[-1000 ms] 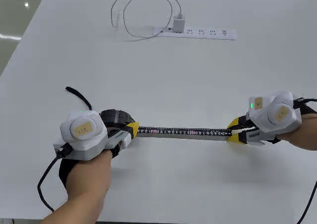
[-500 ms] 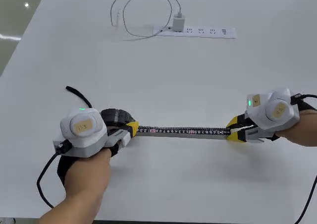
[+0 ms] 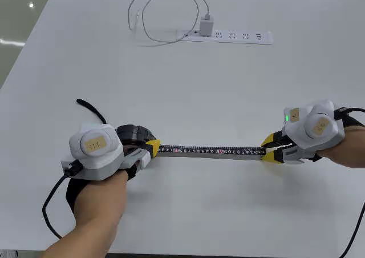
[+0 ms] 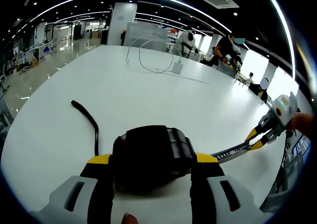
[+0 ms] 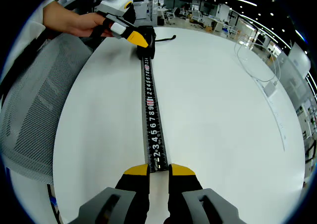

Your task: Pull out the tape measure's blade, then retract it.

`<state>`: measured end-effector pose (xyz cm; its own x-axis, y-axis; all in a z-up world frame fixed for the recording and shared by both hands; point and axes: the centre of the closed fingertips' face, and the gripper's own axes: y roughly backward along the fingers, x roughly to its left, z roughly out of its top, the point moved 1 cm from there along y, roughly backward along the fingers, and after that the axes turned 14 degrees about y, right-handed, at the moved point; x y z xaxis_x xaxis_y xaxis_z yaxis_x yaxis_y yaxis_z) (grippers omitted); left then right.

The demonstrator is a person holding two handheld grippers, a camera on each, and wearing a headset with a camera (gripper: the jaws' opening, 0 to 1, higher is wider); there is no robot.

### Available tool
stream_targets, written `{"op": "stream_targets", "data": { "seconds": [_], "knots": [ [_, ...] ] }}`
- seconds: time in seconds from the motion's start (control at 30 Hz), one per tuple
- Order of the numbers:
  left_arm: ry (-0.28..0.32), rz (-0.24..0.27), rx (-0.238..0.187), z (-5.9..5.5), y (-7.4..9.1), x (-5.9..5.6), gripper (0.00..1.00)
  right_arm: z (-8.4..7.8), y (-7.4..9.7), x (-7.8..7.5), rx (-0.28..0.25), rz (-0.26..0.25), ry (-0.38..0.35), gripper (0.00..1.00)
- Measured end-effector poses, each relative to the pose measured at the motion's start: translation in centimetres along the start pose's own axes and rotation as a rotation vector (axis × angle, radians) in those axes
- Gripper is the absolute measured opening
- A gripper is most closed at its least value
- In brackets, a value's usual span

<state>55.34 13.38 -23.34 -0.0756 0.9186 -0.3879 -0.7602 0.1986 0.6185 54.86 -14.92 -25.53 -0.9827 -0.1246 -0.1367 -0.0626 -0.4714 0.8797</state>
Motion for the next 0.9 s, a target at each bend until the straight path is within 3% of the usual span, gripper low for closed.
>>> {"op": "stream_targets", "data": {
  "seconds": [0.9],
  "knots": [
    [0.013,-0.014,0.005,0.0,0.0,0.1,0.58,1.5,-0.7,-0.3,-0.017,0.006,0.015,0.10]
  ]
}}
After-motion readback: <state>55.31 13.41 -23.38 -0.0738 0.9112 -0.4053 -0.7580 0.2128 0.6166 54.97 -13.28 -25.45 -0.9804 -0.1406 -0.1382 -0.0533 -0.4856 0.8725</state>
